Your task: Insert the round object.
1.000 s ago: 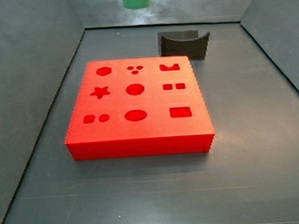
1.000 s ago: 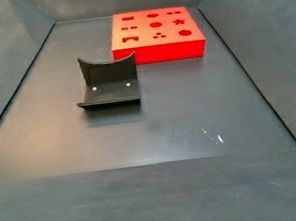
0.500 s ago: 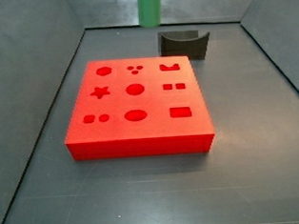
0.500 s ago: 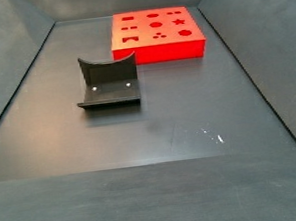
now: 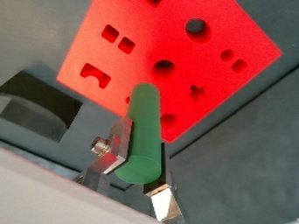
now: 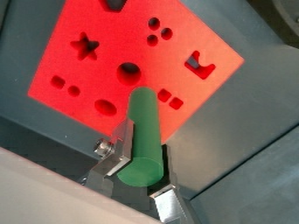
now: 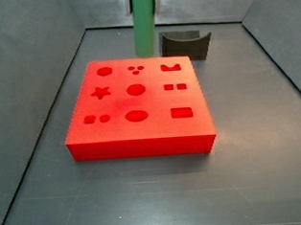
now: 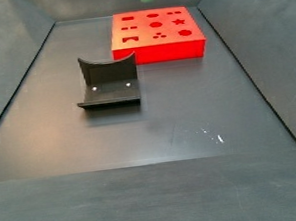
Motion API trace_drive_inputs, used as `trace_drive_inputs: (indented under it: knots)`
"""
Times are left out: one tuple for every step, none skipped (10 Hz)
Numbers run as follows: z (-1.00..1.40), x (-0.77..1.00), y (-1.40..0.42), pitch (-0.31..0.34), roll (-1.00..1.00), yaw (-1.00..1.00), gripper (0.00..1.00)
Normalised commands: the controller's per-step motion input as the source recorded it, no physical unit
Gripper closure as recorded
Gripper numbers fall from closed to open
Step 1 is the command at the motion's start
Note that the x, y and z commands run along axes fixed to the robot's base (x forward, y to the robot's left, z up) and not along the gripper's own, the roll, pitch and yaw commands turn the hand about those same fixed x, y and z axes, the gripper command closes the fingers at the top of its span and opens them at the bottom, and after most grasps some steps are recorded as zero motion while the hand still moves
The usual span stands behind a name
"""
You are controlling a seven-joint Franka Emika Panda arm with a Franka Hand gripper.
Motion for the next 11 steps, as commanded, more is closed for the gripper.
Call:
trace_drive_inputs:
  knots:
    - [-0.82, -0.05, 0.15, -0.167, -0.04, -0.06, 1.0]
    - [-0.79, -0.13, 0.09, -0.184, -0.06, -0.03, 1.0]
    - [-0.67, -0.1, 0.0, -0.156, -0.06, 0.0, 1.0]
    - [-0.43, -0.1, -0.13, -0.08, 0.0, 0.0, 1.0]
    - [-0.32, -0.13, -0.22, -0.083, 0.08, 0.05, 1.0]
    - [-0.21, -0.03, -0.09, -0.07, 0.0, 0.01, 1.0]
    - [-0.32, -0.25, -0.18, -0.083, 0.11, 0.02, 1.0]
    - [-0.12, -0.14, -0.02, -0.046, 0.07, 0.0, 1.0]
    - [-0.13, -0.11, -0.02, -0.03, 0.05, 0.01, 1.0]
    - [-0.2, 0.0, 0.0, -0.03, 0.06, 0.03, 1.0]
    - [-0.34, 0.14, 0.01, -0.066, 0.11, 0.13, 1.0]
